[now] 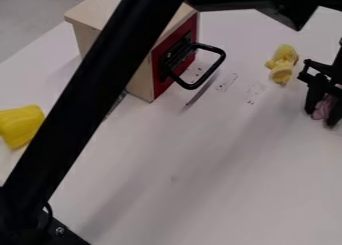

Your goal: Put the pink object to the left side of the table

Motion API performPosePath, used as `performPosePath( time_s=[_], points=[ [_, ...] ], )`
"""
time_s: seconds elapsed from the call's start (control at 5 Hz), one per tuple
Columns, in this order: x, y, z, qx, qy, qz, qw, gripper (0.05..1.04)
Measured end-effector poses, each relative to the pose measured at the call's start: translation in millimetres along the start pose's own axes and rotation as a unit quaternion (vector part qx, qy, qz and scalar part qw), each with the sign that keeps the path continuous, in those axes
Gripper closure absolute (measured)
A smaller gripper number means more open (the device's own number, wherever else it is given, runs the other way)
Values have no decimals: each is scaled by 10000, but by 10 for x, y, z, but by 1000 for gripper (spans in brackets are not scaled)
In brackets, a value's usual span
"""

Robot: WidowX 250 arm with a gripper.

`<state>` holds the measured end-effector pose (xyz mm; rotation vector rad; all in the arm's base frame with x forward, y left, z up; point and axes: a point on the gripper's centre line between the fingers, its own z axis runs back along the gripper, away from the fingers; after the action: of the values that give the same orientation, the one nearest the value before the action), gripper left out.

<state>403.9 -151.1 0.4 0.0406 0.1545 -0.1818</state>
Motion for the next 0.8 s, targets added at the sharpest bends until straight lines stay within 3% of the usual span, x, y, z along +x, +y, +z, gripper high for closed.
performPosePath(
  time_s=[0.2, 0.4, 0.6, 0.8],
  points=[
    [-72, -10, 29, 65, 20, -78, 9999, 918],
    [-232, 98, 331, 51, -257, -43, 9996, 1000],
    [-618, 301, 688, 161, -496, -48, 9986, 1005],
    [-1140, 673, 661, 229, -410, 152, 9988, 1005]
  ],
)
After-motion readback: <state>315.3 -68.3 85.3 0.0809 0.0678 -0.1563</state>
